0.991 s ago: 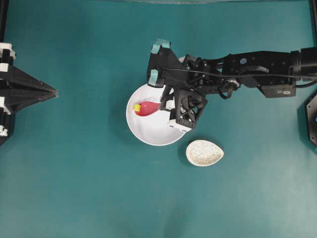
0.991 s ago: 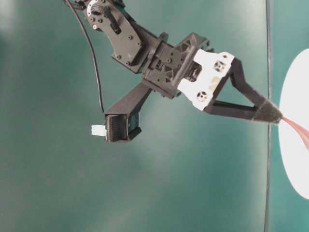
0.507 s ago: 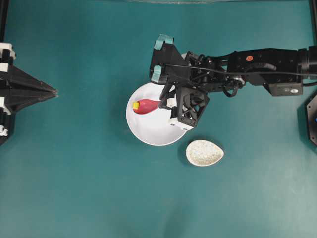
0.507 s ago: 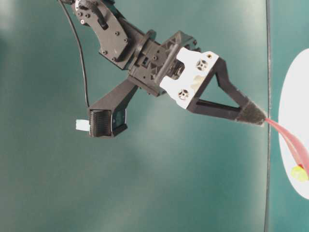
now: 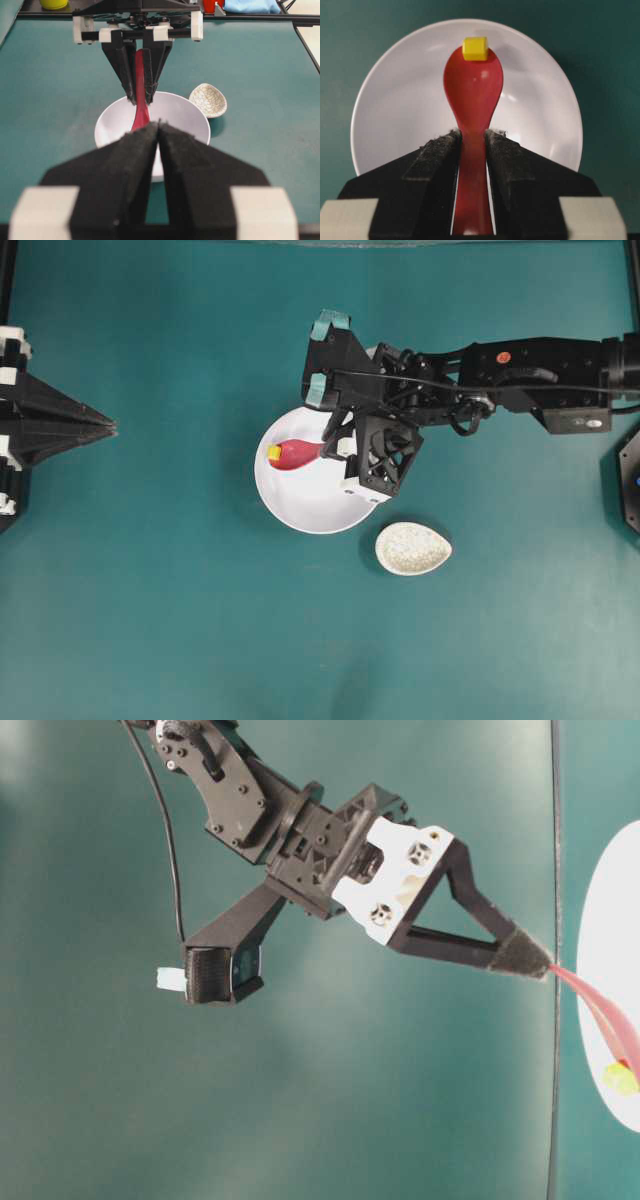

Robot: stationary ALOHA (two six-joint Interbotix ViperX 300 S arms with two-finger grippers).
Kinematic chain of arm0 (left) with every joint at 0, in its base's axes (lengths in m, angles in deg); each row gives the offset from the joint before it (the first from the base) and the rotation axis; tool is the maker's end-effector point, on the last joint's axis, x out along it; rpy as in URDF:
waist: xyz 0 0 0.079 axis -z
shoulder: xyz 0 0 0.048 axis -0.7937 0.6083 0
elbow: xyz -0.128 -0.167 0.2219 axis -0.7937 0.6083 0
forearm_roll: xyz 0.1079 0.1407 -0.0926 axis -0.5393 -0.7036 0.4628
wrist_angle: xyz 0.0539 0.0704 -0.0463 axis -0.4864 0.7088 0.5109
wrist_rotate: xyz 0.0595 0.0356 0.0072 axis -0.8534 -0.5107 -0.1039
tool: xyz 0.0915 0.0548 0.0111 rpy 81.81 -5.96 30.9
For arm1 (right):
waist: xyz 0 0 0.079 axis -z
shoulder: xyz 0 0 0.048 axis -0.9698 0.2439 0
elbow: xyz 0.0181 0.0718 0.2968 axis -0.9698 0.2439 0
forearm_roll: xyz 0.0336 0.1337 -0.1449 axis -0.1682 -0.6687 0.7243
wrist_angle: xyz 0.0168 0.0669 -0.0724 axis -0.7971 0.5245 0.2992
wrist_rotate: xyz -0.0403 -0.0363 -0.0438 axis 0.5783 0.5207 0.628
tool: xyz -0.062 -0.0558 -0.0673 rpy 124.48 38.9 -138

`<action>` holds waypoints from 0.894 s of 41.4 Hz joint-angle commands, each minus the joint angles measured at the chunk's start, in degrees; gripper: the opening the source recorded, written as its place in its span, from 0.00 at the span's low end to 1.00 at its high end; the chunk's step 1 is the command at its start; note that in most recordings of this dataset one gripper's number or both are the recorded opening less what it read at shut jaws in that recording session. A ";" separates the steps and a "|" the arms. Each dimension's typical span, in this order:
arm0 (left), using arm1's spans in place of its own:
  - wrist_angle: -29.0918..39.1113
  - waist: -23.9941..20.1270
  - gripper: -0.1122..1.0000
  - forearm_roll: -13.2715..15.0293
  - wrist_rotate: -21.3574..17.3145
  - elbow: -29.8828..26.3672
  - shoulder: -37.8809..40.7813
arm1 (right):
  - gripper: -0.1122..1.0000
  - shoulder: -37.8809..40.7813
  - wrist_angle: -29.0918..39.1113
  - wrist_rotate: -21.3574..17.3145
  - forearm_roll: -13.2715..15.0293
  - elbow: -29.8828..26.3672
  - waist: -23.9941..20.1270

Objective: Scoop the yellow hexagonal prism block from the bowl with a spoon using the right arm.
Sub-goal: 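Push the spoon left under the yellow block to scoop it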

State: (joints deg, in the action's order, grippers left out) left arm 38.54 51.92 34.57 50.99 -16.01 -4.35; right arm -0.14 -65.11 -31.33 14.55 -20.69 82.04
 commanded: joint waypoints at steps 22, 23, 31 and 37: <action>-0.44 0.00 0.20 -0.18 0.18 -1.67 0.26 | 0.33 -9.32 -13.45 0.00 0.09 8.61 -0.18; -0.44 -0.09 0.20 -0.18 0.18 -1.76 0.26 | 0.33 -9.67 -14.06 0.09 0.09 9.05 -0.26; -0.44 -0.09 0.20 -0.18 0.18 -1.67 0.26 | 0.33 -14.15 -21.36 0.35 0.18 14.41 -1.05; -0.44 -0.09 0.20 -0.18 0.18 -1.67 0.26 | 0.32 -18.28 -26.89 0.62 0.18 18.63 -2.11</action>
State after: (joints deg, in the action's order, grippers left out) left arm 38.54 51.92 34.57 51.08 -16.01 -4.35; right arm -14.99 -89.11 -30.80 14.64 -3.03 80.63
